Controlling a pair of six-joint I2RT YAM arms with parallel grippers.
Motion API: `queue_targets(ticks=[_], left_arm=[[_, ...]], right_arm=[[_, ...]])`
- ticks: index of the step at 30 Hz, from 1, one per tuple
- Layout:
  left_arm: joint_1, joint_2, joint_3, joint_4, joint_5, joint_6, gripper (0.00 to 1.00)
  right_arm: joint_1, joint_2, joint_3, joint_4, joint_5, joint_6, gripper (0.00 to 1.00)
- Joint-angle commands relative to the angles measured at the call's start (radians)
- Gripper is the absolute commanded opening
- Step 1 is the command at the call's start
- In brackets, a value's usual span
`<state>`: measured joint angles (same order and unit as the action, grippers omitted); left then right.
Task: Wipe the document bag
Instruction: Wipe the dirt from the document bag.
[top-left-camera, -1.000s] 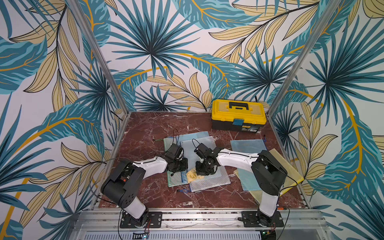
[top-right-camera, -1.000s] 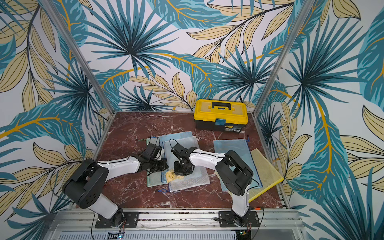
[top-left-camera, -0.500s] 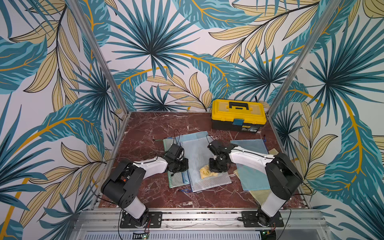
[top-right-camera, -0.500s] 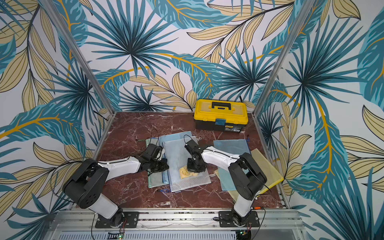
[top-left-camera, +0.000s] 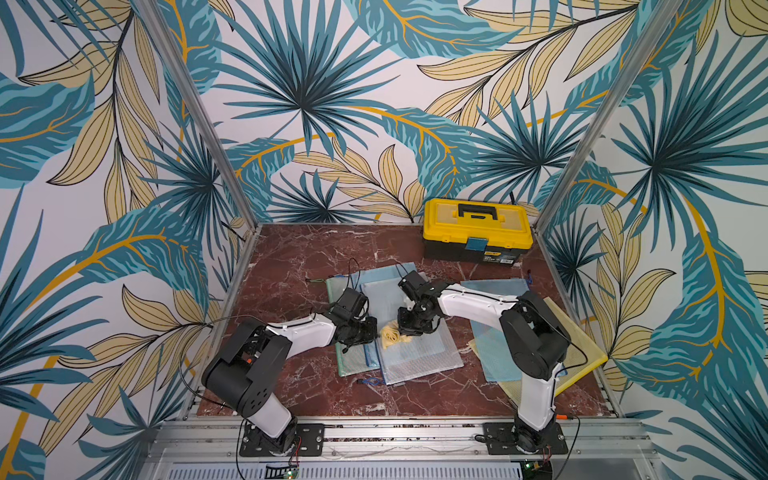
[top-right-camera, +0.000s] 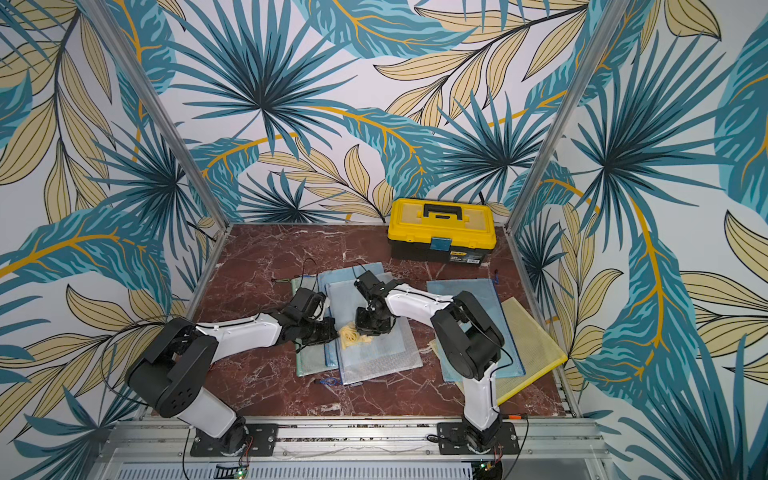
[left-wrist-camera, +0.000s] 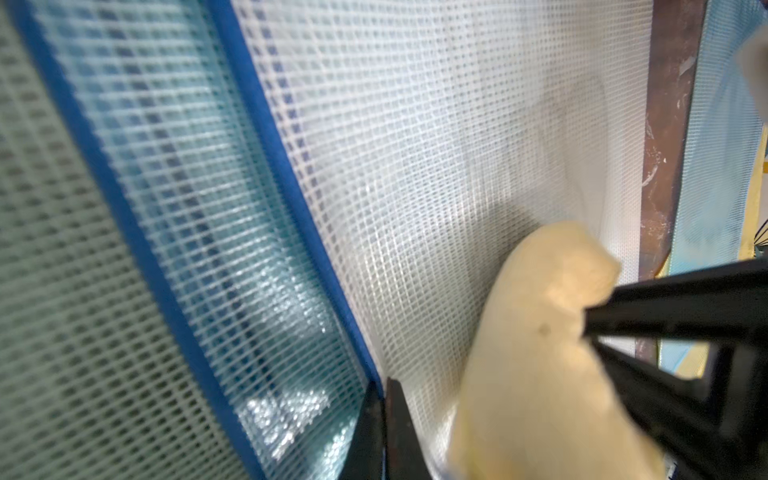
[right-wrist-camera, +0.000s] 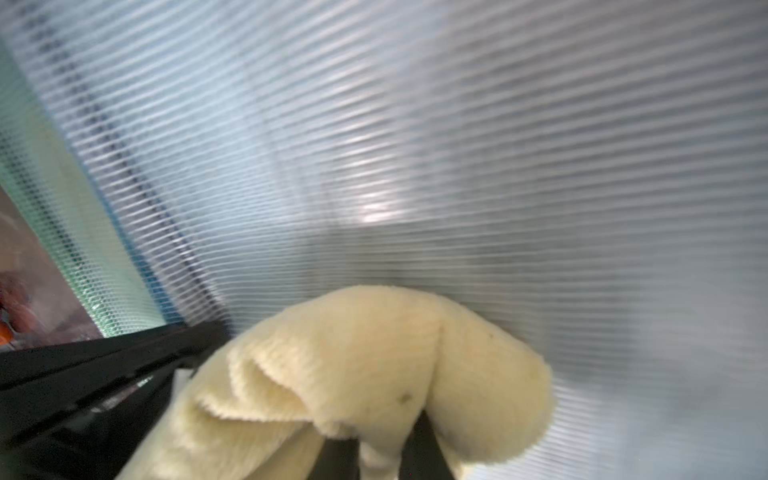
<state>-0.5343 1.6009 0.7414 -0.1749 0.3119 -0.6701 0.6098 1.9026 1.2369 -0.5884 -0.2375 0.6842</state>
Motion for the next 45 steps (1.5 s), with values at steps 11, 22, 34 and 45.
queue_targets(ticks=[11, 22, 34, 45], left_arm=[[-0.017, 0.002, 0.010, -0.009, 0.010, -0.005, 0.00], [-0.024, 0.000, 0.007, -0.010, 0.009, -0.004, 0.00], [-0.026, -0.015, -0.004, -0.010, 0.024, -0.006, 0.00], [-0.026, -0.059, -0.034, -0.011, 0.033, -0.012, 0.00]], right_arm=[[0.068, 0.233, 0.346, -0.179, 0.021, -0.028, 0.00], [-0.194, 0.234, 0.277, -0.222, 0.113, -0.095, 0.00], [-0.026, 0.395, 0.634, -0.302, 0.092, -0.054, 0.00], [-0.154, 0.477, 0.668, -0.272, 0.124, -0.009, 0.00]])
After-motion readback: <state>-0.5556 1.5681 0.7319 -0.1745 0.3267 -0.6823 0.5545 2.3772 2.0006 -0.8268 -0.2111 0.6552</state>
